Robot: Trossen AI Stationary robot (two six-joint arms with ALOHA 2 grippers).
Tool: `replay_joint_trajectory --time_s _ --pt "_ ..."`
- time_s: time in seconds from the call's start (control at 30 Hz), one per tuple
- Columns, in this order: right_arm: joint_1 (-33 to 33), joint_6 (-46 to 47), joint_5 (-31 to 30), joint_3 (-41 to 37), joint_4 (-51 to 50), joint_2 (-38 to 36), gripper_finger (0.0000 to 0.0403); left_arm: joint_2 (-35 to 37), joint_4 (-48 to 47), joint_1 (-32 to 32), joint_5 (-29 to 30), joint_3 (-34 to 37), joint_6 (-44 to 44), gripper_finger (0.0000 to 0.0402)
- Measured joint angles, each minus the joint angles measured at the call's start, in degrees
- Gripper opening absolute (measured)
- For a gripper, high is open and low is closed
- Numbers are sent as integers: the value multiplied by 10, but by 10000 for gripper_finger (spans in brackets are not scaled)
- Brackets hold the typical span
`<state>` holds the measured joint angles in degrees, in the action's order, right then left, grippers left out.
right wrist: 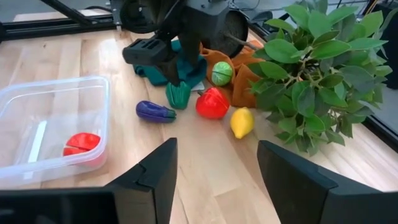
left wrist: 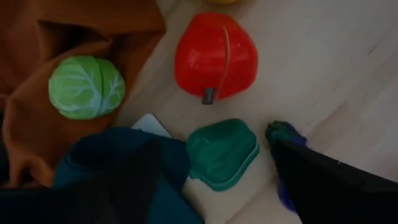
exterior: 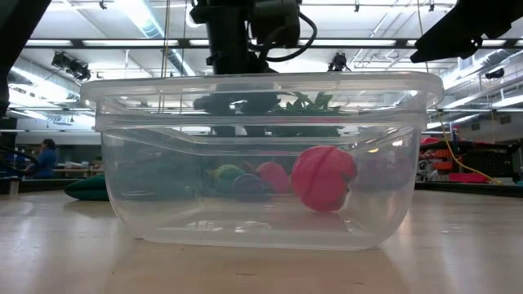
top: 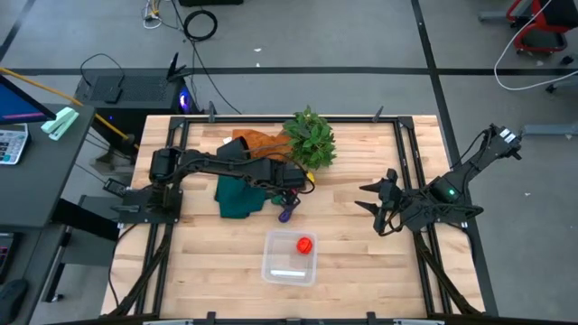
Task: Pick and placing Produce into tupperware
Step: Put the green bell pepper into the transparent bin
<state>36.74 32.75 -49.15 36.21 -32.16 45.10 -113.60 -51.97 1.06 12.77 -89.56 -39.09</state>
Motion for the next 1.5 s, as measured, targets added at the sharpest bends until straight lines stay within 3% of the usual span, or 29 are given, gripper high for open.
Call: replay_joint_trajectory --time_s 0.23,0.5,1.5 --pt "0 0 1 0 0 0 185 -6 2 -10 0 0 -14 360" --pt "0 2 11 0 0 0 187 -27 4 -13 5 -1 -25 381" --pt "0 6 10 0 0 0 183 -73 2 -15 26 -1 -101 380"
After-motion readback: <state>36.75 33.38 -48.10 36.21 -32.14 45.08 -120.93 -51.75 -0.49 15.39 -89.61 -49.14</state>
